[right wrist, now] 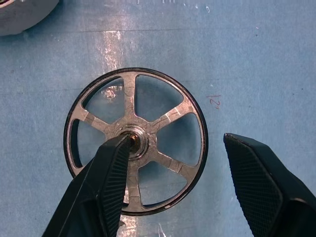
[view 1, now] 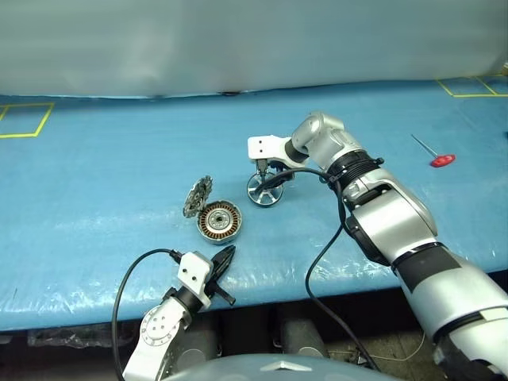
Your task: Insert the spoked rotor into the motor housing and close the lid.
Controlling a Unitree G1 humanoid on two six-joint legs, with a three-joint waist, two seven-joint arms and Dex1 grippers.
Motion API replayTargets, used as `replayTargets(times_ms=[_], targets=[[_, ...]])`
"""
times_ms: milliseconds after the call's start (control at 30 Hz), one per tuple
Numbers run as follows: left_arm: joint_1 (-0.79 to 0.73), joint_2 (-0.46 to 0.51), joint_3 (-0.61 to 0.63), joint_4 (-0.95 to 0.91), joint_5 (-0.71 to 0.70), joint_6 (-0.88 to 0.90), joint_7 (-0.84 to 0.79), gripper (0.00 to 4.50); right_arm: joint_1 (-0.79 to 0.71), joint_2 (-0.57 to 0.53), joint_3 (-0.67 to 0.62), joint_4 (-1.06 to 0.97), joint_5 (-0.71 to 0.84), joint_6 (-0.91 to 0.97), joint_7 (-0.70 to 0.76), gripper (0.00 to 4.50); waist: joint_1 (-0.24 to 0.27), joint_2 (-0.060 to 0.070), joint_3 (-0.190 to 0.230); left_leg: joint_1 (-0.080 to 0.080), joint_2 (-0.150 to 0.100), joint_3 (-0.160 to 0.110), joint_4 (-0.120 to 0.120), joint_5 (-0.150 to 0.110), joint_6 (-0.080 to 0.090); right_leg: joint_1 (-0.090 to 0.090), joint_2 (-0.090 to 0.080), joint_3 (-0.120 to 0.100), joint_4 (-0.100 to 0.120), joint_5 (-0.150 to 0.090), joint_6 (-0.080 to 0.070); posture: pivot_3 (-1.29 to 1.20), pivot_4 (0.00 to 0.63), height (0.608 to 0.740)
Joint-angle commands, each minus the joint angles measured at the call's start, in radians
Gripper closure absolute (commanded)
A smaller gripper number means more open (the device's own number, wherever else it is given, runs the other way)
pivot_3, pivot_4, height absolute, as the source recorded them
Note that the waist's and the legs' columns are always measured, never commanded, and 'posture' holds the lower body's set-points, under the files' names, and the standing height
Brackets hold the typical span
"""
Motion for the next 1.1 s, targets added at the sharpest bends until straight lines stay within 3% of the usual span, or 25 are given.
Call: replayTargets(times_ms=[33, 1100], targets=[[0.001, 0.006, -0.019, -0.022, 0.001, 0.016, -0.014, 4.50, -0.026, -0.010, -0.011, -0.039, 0.004, -0.010, -0.005, 1.31, 0.000, 0.000, 0.000, 0.000, 0.000, 0.000, 0.000, 0.000, 0.000, 0.000, 0.000, 0.000, 0.000, 0.000, 0.000, 0.00, 0.150, 0.740], [-0.026, 0.021, -0.031, -0.018, -0.006, 0.051, -0.039, 4.50, 0.070, -0.033, 0.020, -0.227, 0.010, 0.056, 0.107, 1.31, 0.005, 0.000, 0.000, 0.000, -0.001, -0.001, 0.000, 0.000, 0.000, 0.000, -0.001, 0.000, 0.000, 0.000, 0.001, 0.00, 0.150, 0.740]])
